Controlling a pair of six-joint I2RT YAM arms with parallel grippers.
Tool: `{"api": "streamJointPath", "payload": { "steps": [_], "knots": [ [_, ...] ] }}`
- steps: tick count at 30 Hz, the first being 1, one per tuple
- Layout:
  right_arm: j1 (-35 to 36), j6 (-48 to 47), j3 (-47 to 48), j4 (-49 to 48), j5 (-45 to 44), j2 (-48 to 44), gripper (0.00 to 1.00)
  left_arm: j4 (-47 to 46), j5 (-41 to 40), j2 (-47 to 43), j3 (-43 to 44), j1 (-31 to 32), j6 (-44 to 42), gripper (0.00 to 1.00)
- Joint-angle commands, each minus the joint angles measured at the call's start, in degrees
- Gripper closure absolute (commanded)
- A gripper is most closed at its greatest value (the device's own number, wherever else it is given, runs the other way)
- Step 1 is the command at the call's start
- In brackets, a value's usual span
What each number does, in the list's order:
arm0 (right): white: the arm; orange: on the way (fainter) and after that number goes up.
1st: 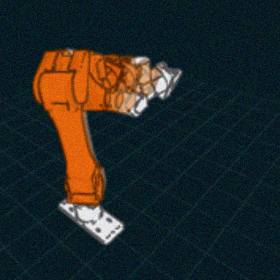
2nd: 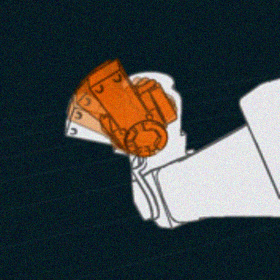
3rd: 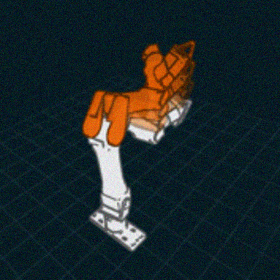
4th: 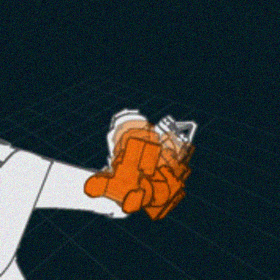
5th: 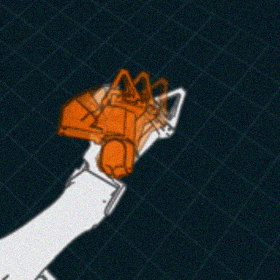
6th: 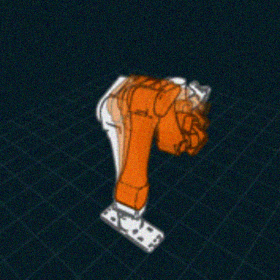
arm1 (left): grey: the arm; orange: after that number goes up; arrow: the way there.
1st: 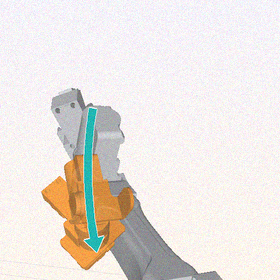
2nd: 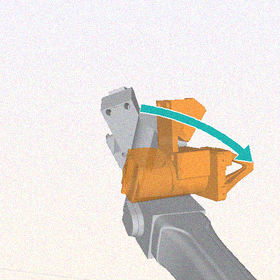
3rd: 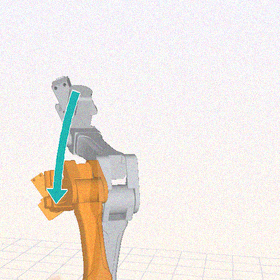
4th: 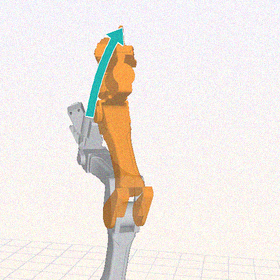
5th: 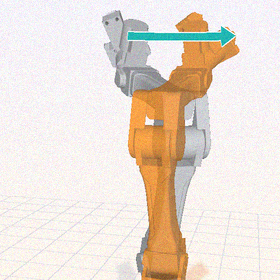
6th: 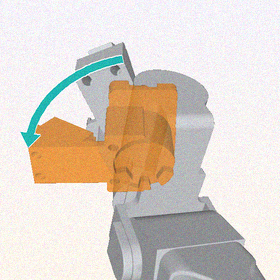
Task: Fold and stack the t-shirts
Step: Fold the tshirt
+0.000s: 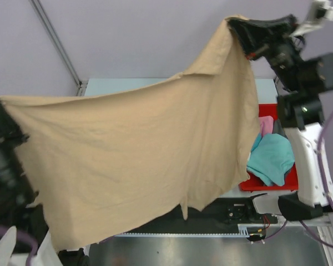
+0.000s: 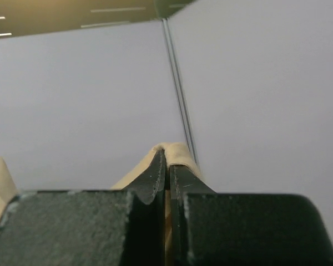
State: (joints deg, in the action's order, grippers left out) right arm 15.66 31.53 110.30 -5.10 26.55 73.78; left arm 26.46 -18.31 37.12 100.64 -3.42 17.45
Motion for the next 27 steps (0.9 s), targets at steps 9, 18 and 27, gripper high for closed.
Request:
{"api": "streamJointPath", "payload": {
  "steps": [9, 18, 27],
  "knots": [
    [1.8, -0.2, -7.1, -12.5, 2.0, 25.8, 1.00, -19.4, -9.9, 5.8, -41.6, 0.1, -3.8, 1.00],
    [0.7, -0.4, 2.9, -13.5, 3.0, 53.0, 1.00, -37.0, -5.3, 33.2, -55.7, -6.7, -2.4, 1.00],
    [-1.1, -0.7, 20.1, -4.2, 3.3, 67.6, 1.00, -31.6, 6.5, 58.0, -40.8, -14.5, -0.6, 1.00]
  ]
}}
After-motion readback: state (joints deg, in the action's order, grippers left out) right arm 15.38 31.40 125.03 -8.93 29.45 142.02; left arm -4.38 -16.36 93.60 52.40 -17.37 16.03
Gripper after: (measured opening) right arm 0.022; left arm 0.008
